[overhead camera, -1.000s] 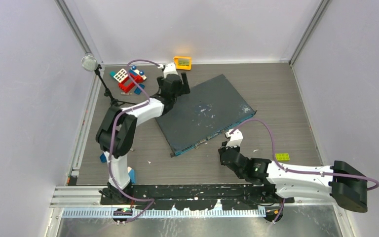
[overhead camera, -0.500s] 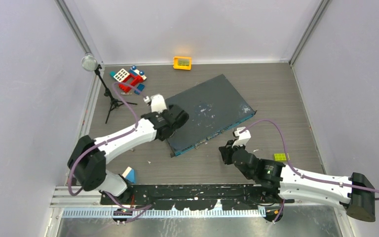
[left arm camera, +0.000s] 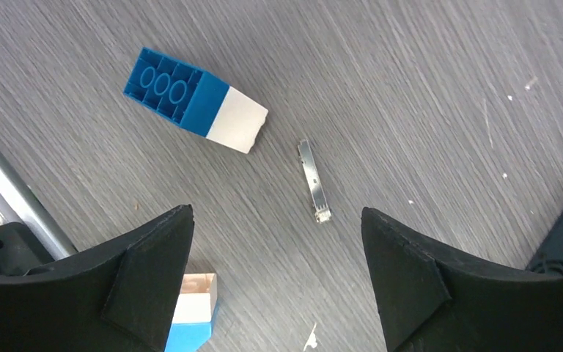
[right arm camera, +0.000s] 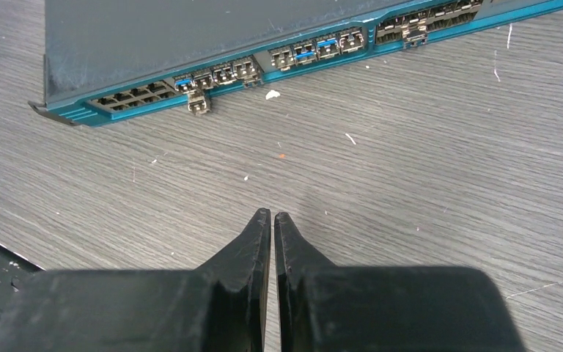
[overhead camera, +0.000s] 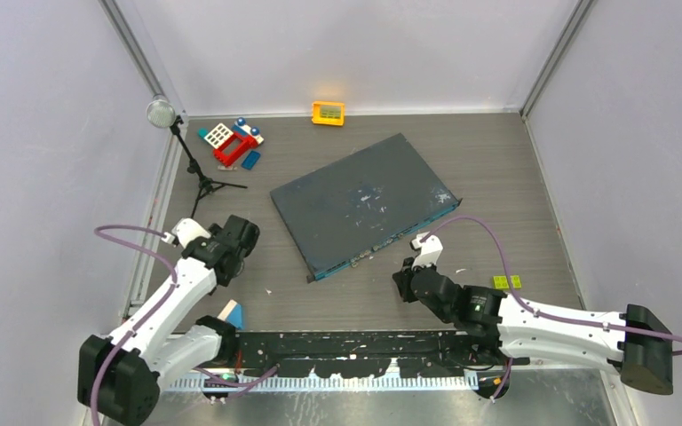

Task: Insert the plug into the switch port
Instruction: Pick up the plug from the center of the board.

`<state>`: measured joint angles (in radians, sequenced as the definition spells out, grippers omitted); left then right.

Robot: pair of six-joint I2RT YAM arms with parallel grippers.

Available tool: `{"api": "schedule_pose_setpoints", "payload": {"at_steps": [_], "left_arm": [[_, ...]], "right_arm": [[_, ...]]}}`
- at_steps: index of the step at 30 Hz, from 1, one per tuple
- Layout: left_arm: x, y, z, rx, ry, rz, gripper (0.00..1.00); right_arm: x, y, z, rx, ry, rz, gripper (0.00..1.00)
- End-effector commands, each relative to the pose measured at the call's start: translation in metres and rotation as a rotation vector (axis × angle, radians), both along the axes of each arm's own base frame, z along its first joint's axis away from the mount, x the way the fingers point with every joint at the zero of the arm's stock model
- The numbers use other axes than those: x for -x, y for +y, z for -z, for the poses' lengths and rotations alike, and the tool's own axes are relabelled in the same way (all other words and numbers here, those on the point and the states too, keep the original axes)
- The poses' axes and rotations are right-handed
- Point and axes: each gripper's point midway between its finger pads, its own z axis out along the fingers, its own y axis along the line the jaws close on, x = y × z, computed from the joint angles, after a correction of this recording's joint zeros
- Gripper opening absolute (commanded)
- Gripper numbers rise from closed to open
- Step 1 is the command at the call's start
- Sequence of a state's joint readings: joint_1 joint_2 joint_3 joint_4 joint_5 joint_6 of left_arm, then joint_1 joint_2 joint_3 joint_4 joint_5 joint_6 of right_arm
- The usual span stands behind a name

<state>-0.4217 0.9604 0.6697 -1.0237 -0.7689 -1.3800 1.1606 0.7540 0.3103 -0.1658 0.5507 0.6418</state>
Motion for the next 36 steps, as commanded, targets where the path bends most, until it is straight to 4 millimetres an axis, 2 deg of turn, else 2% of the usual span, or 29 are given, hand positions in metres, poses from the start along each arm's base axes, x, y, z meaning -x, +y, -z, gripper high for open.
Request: {"api": "schedule_pose_setpoints", "payload": {"at_steps": [1,3,9,12,19,28,36], "left_arm": [[-0.028,-0.005,0.011,0.09,-0.033,-0.005,0.85],[-0.037,-0.009,0.019,0.102,-0.003,0.007,0.84],[-0.062,-0.021,0.027,0.14,-0.016,0.028,0.78],[-0.065,-0.023,0.033,0.158,-0.007,0.022,0.74],[-0.068,-0.027,0.049,0.196,0.012,0.02,0.61],[-0.048,-0.023,0.06,0.206,0.068,-0.055,0.6],[-0.046,-0.018,0.056,0.188,0.073,-0.091,0.61]], "right_arm": [[-0.004,0.013,-0.019,-0.061,-0.011,-0.003,0.12],[-0.004,0.012,-0.017,-0.056,-0.01,0.0,0.12],[-0.004,0.01,-0.015,-0.059,-0.009,0.008,0.12],[-0.004,0.009,-0.014,-0.055,-0.009,0.011,0.12],[-0.005,0.006,-0.021,-0.047,-0.025,0.015,0.12],[-0.005,0.0,-0.024,-0.062,-0.041,0.026,0.12],[-0.005,-0.001,-0.019,-0.045,-0.036,0.028,0.12]]}}
